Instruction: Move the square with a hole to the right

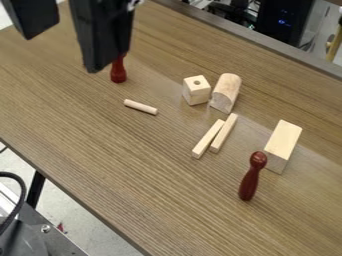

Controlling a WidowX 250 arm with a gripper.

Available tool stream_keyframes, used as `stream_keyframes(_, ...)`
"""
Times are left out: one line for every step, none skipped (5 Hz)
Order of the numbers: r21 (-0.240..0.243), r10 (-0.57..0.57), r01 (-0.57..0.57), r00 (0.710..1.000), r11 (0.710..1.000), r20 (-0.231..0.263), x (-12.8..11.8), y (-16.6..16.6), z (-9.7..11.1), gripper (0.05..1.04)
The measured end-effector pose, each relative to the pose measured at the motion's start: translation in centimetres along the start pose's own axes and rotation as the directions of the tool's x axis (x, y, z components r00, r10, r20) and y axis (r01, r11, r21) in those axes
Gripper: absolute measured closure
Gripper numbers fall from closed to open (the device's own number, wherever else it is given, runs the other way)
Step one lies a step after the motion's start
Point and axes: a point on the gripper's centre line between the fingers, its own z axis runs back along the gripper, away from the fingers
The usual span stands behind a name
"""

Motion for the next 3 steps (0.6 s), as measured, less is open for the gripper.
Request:
stream_keyframes(0.003,0.001,0.0,1.0,1.0,-0.007,-0.1,0.1,-0.3,0.084)
stream_keyframes(0.082,-0.009,0.007,1.0,0.997,0.023,3.4,2.1,-2.9,0.084)
stream_keyframes(0.107,0.0,-0.002,1.0,0.994,0.019,6.5,4.3,-5.2,0.084)
